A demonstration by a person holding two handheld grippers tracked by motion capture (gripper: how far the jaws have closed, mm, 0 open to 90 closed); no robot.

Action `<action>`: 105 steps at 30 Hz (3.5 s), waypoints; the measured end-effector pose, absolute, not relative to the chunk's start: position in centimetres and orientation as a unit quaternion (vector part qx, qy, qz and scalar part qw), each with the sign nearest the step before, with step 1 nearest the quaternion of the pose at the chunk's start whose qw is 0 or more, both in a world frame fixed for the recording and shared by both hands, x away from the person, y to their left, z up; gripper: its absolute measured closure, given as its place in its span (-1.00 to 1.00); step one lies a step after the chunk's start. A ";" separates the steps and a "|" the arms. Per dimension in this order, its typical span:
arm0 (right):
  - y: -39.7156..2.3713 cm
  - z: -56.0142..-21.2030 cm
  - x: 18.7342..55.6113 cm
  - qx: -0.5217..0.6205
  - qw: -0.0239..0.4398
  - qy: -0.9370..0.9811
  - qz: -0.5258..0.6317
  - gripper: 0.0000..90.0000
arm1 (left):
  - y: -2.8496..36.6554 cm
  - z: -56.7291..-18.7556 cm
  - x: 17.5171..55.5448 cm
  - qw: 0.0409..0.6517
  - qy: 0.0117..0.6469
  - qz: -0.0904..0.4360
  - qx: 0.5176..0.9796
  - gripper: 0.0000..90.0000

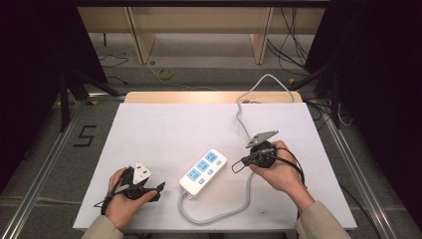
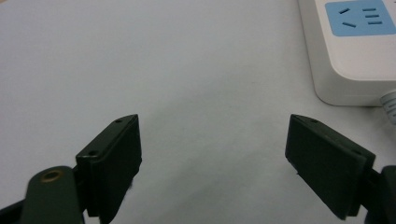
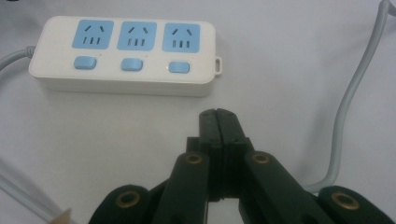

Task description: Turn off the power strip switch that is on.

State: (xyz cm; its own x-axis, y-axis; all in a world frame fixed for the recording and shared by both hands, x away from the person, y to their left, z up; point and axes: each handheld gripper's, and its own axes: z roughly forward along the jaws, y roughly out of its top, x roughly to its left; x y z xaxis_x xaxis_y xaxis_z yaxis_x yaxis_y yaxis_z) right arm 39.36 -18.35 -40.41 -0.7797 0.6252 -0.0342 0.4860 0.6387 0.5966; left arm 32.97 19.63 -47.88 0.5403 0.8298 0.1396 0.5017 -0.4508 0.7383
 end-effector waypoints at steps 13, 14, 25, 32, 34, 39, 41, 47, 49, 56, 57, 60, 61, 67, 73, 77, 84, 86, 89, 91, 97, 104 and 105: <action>-17.8 -40.2 39.7 0.303 0.119 0.899 0.292 1.00 | 19.6 -47.9 33.0 0.329 0.409 0.250 0.814 -0.60; -17.7 -40.2 39.7 0.304 0.118 0.899 0.291 1.00 | 19.6 -47.9 33.0 0.329 0.409 0.250 0.814 -0.60; -16.8 -40.3 40.1 0.298 0.115 0.904 0.284 1.00 | 19.6 -47.9 33.0 0.330 0.409 0.251 0.813 -0.60; -16.3 -40.3 40.4 0.294 0.113 0.907 0.279 1.00 | 19.6 -47.9 33.0 0.329 0.409 0.250 0.813 -0.60; -16.1 -40.3 40.5 0.294 0.112 0.908 0.277 1.00 | 19.6 -47.9 33.0 0.330 0.409 0.251 0.813 -0.60; -15.8 -40.3 40.6 0.291 0.111 0.910 0.274 1.00 | 19.6 -47.9 33.0 0.330 0.409 0.251 0.813 -0.60; -15.7 -40.2 40.7 0.291 0.110 0.910 0.273 1.00 | 19.6 -47.9 33.0 0.330 0.410 0.250 0.813 -0.60; -15.4 -40.3 41.1 0.289 0.107 0.913 0.269 1.00 | 19.6 -47.9 33.0 0.330 0.409 0.251 0.813 -0.59; -15.3 -40.3 41.2 0.288 0.106 0.913 0.267 1.00 | 19.6 -47.9 33.0 0.330 0.410 0.251 0.812 -0.59; -14.8 -40.3 41.4 0.285 0.104 0.916 0.263 1.00 | 19.6 -47.9 33.0 0.330 0.410 0.251 0.813 -0.60; -14.8 -40.3 41.5 0.285 0.104 0.916 0.262 1.00 | 19.6 -47.9 33.0 0.330 0.410 0.251 0.813 -0.59; -14.5 -40.3 41.6 0.284 0.103 0.917 0.261 1.00 | 19.6 -47.9 33.0 0.331 0.410 0.251 0.812 -0.60; -14.5 -40.3 41.7 0.283 0.103 0.917 0.260 1.00 | 19.6 -47.9 33.0 0.331 0.409 0.251 0.812 -0.59; -14.0 -40.3 41.9 0.280 0.101 0.919 0.257 1.00 | 19.6 -47.9 33.0 0.330 0.409 0.251 0.813 -0.59; -13.5 -40.4 42.1 0.279 0.099 0.920 0.255 1.00 | 19.6 -47.9 33.0 0.331 0.410 0.251 0.812 -0.59; -13.0 -40.5 42.3 0.276 0.098 0.922 0.252 1.00 | 19.6 -47.9 33.0 0.331 0.409 0.251 0.813 -0.59; -12.2 -41.1 42.9 0.274 0.090 0.926 0.244 1.00 | 19.6 -47.9 33.0 0.331 0.409 0.251 0.812 -0.59; -12.1 -41.2 43.0 0.275 0.089 0.926 0.244 1.00 | 19.6 -47.9 33.0 0.331 0.410 0.251 0.812 -0.59; -11.9 -41.3 43.2 0.275 0.087 0.926 0.242 1.00 | 19.6 -47.9 33.0 0.331 0.410 0.251 0.812 -0.59; -11.7 -41.4 43.3 0.275 0.087 0.927 0.240 1.00 | 19.6 -47.9 33.0 0.331 0.409 0.251 0.812 -0.59; -11.1 -41.7 43.7 0.277 0.083 0.928 0.235 1.00 | 19.6 -47.9 33.0 0.331 0.410 0.251 0.812 -0.59; -10.5 -42.1 44.1 0.277 0.076 0.930 0.229 1.00 | 19.6 -47.9 33.0 0.331 0.409 0.251 0.812 -0.59; -10.4 -42.2 44.2 0.279 0.075 0.930 0.229 1.00 | 19.6 -47.9 33.0 0.332 0.409 0.251 0.812 -0.59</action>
State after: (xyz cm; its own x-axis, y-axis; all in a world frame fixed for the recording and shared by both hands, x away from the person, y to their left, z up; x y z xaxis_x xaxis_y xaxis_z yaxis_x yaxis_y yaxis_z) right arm 44.20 -10.42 -42.21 -0.8333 0.5526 -0.0122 0.4840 0.7400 0.4670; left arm 33.04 19.60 -47.85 0.5399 0.8307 0.1359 0.4983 -0.4456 0.7437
